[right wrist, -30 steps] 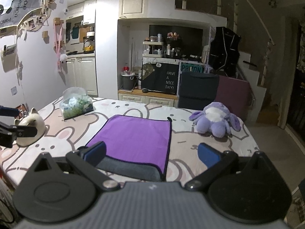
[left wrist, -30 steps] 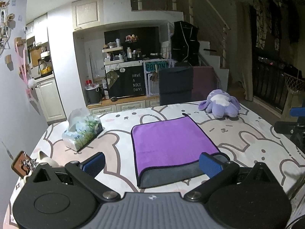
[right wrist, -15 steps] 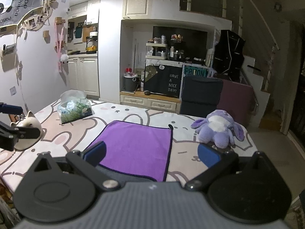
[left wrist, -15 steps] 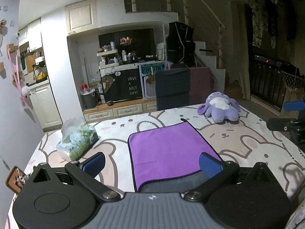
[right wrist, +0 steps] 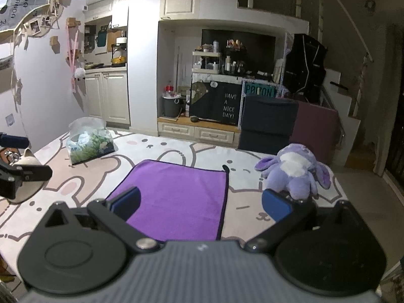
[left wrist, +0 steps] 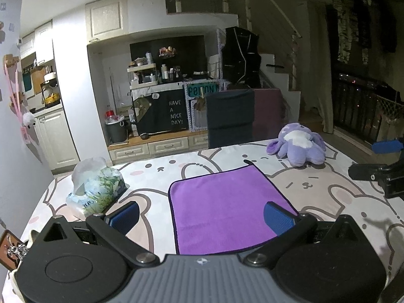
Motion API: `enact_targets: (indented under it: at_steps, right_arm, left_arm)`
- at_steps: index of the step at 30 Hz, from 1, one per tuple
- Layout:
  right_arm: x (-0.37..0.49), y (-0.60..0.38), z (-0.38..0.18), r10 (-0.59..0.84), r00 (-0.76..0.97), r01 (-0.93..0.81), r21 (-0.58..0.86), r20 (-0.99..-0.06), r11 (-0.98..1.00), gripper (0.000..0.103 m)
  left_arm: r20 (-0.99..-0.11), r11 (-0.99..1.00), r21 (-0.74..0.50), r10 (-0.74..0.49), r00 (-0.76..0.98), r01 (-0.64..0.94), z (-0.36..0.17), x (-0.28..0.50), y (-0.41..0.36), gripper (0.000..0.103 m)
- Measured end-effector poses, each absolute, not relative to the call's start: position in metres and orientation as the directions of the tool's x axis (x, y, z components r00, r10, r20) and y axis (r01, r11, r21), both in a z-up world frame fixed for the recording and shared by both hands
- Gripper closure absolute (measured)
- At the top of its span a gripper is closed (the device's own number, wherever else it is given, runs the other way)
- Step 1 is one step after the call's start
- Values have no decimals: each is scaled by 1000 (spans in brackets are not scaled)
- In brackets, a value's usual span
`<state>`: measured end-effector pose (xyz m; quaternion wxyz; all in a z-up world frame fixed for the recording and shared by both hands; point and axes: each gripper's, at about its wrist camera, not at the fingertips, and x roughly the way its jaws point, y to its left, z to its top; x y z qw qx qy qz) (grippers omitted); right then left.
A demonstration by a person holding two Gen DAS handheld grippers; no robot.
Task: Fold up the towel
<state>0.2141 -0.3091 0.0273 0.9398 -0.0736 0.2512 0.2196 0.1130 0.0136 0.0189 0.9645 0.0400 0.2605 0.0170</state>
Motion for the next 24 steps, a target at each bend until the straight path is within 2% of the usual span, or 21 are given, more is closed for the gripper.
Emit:
enact_targets:
  at_steps: [11,24]
  right_arm:
    - [251,-299,4,379,737,-459,-2,-559,888,0]
    - [283,-299,-40,399,666,-470,62,-631,881,0]
  left_arm:
    - [-535,997,66,76,841,-48,-10,157,40,0]
    - [-627,999,-7,23,779,-35,-63,185,59,0]
